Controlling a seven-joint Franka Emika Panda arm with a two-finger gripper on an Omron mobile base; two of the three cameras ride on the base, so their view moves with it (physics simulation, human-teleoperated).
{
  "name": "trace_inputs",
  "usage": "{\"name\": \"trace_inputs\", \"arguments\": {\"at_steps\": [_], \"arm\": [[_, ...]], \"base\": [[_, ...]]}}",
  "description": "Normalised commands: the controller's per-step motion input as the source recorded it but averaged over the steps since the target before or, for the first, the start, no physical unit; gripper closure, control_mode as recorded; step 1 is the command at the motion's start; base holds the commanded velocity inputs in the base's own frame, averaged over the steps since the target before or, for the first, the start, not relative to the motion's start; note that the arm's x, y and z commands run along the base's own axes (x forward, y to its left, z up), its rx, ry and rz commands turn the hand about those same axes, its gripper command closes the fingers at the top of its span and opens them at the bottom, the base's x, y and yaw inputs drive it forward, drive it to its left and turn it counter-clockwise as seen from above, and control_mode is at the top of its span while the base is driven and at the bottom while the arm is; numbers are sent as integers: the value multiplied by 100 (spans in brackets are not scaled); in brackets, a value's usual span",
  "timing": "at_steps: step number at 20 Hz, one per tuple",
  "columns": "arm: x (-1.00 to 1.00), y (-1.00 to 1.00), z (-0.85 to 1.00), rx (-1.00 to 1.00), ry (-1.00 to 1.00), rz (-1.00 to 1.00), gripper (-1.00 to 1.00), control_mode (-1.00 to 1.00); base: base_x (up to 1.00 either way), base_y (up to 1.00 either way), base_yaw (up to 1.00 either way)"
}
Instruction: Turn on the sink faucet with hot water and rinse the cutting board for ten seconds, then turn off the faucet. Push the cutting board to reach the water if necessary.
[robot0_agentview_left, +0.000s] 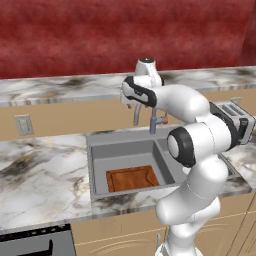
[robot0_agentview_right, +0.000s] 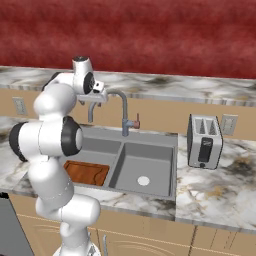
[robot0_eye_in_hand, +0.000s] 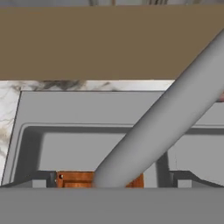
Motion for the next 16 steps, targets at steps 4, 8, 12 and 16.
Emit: {"name": "trace_inputs", "arguments": {"at_steps": [4, 8, 12, 16], "arm": [[-7, -1, 45, 0, -2, 0, -100, -100], [-18, -20, 51, 0, -4, 0, -100, -100], [-26, -33, 44, 0, -5, 0, -100, -100], [-40, -37, 29, 0, -10, 0, -100, -100]], "base": [[0, 0, 0], [0, 0, 0], [0, 0, 0], [0, 0, 0]]}}
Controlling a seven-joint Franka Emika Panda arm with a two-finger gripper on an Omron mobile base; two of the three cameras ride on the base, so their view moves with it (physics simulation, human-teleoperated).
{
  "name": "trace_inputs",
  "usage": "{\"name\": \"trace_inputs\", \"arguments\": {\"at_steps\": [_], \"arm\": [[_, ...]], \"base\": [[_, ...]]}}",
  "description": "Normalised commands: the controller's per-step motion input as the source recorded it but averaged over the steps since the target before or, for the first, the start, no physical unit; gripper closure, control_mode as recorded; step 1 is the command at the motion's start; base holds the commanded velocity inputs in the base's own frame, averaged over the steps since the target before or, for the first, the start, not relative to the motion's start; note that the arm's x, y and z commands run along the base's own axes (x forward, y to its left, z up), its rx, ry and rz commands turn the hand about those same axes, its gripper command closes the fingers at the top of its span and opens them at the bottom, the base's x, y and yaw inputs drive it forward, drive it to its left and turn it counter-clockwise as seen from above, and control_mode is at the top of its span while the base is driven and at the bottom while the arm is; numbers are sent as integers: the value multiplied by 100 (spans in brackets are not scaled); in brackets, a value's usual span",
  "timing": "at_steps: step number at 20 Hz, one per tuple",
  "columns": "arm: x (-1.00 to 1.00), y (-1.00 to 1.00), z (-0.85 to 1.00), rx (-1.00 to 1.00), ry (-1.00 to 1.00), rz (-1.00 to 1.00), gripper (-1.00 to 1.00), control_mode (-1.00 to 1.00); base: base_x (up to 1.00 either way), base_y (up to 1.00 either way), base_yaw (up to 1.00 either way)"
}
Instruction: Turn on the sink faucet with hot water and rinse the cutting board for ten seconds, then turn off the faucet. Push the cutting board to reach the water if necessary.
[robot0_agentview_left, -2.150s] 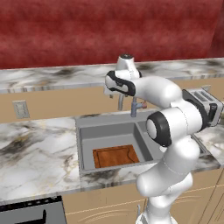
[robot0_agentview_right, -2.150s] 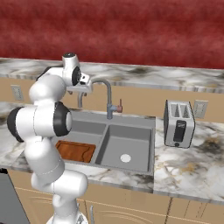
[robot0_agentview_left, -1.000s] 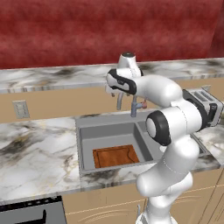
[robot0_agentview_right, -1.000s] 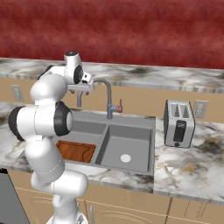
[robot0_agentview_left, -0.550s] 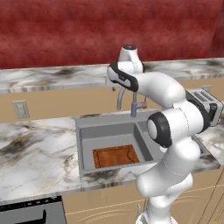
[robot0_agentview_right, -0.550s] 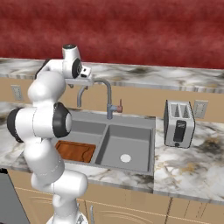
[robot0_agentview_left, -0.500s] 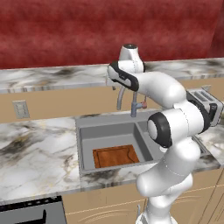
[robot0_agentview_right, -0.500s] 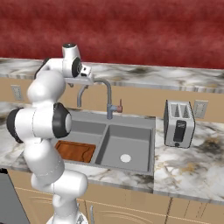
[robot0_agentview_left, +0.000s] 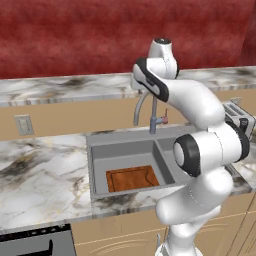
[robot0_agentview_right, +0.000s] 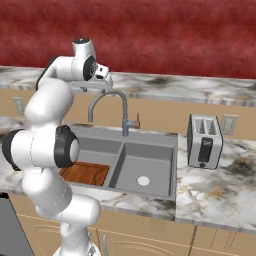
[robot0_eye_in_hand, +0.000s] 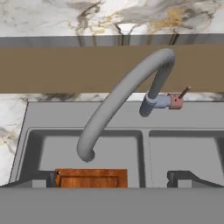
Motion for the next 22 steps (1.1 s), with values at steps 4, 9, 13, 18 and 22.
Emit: {"name": "trace_inputs", "arguments": {"at_steps": [4, 9, 13, 18, 22], "arm": [[-58, -49, 17, 0, -13, 0, -100, -100], [-57, -65, 2, 0, -8, 0, -100, -100], [-43, -61, 0, 0, -8, 2, -100, -100], [-32, -60, 0, 0, -9, 4, -100, -100], [-7, -56, 0, 1, -4, 3, -100, -100]], "base": [[0, 0, 0], [0, 0, 0], [0, 0, 0], [0, 0, 0], [0, 0, 0]]}}
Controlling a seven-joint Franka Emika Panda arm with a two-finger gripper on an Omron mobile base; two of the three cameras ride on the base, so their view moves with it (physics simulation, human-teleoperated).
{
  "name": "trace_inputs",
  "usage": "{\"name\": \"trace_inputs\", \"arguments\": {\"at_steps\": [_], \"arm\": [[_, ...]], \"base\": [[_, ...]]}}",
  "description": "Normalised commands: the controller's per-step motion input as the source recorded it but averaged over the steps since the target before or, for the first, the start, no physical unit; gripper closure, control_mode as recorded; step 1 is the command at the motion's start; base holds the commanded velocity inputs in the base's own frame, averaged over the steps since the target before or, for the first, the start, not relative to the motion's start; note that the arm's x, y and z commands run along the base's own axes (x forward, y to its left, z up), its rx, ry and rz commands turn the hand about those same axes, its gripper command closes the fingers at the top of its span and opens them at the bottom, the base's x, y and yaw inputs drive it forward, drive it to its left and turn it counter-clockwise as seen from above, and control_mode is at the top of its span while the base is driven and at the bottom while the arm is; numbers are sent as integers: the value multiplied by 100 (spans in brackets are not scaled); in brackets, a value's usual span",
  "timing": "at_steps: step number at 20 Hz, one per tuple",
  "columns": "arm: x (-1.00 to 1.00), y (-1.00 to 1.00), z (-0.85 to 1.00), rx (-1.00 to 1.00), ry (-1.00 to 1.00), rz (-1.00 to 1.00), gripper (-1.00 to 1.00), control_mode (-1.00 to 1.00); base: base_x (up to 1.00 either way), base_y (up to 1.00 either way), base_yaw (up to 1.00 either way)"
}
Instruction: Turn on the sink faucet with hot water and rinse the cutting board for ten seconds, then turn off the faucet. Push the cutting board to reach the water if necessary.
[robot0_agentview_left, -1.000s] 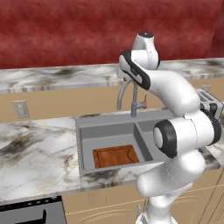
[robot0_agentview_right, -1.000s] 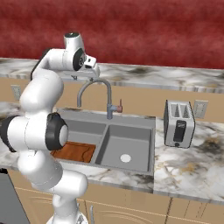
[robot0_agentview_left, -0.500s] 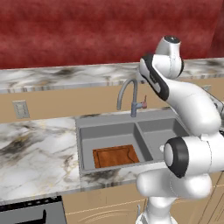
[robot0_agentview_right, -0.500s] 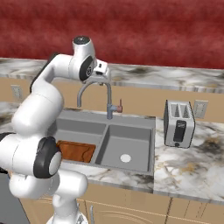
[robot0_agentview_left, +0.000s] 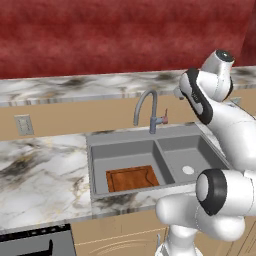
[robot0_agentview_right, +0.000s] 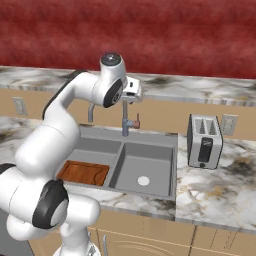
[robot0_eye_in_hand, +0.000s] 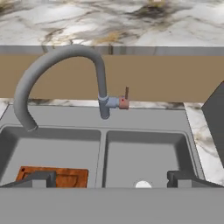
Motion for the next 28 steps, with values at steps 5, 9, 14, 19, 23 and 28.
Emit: {"name": "trace_inputs", "arguments": {"at_steps": [5, 9, 14, 19, 23, 28], "arm": [[0, -51, 0, 1, -3, 4, -100, -100], [0, -46, 0, 0, -5, 5, -100, -100], [0, -38, 0, 0, -7, 5, -100, -100], [0, -29, -2, 0, -8, 4, -100, -100], [0, -25, -4, 0, -11, 3, -100, -100], [0, -24, -4, 0, -12, 3, -100, -100]], "base": [[0, 0, 0], [0, 0, 0], [0, 0, 0], [0, 0, 0], [0, 0, 0], [0, 0, 0]]}}
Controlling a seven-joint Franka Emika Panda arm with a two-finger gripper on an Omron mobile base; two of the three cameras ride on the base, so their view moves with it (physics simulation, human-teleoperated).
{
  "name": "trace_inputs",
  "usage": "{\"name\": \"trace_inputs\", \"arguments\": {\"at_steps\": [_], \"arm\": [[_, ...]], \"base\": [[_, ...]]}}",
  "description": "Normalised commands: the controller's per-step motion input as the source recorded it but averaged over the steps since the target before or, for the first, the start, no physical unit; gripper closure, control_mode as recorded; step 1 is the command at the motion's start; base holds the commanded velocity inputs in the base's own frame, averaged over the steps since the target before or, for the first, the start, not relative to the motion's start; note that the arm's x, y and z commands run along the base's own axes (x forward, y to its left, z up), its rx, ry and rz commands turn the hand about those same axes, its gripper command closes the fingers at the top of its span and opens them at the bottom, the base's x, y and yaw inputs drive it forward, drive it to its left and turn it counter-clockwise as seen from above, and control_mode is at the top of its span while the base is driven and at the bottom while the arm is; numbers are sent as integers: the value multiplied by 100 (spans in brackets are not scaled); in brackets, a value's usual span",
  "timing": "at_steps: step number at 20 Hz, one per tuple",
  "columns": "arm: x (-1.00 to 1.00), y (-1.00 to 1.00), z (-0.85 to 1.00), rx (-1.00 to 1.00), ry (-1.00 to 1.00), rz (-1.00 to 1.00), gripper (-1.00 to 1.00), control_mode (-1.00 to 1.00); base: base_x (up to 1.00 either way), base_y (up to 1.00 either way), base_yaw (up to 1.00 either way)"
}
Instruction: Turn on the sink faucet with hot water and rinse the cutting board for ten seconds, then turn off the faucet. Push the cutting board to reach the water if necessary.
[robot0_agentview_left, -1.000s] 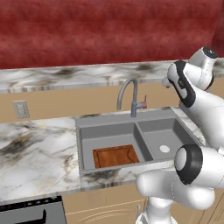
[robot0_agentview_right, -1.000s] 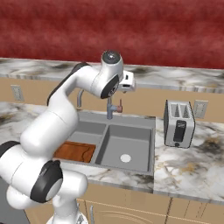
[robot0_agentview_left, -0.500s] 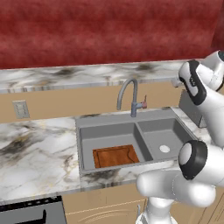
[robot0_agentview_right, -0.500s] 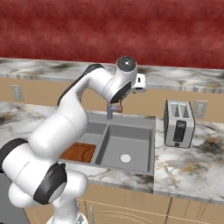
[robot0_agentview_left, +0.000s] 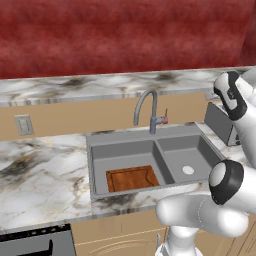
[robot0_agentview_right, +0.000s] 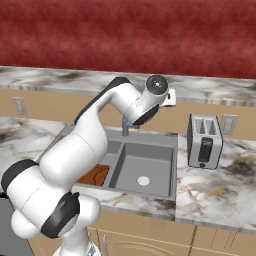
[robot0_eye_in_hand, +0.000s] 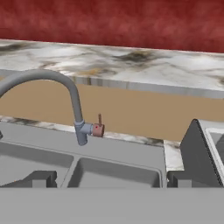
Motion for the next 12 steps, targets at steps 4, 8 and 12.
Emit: {"name": "trace_inputs", "arguments": {"at_steps": [4, 8, 12], "arm": [[0, -16, -8, 0, -13, 2, -100, -100], [0, -4, -10, 0, -13, 0, -100, -100], [0, -8, -1, 0, -14, 0, -100, -100]], "base": [[0, 0, 0], [0, 0, 0], [0, 0, 0]]}}
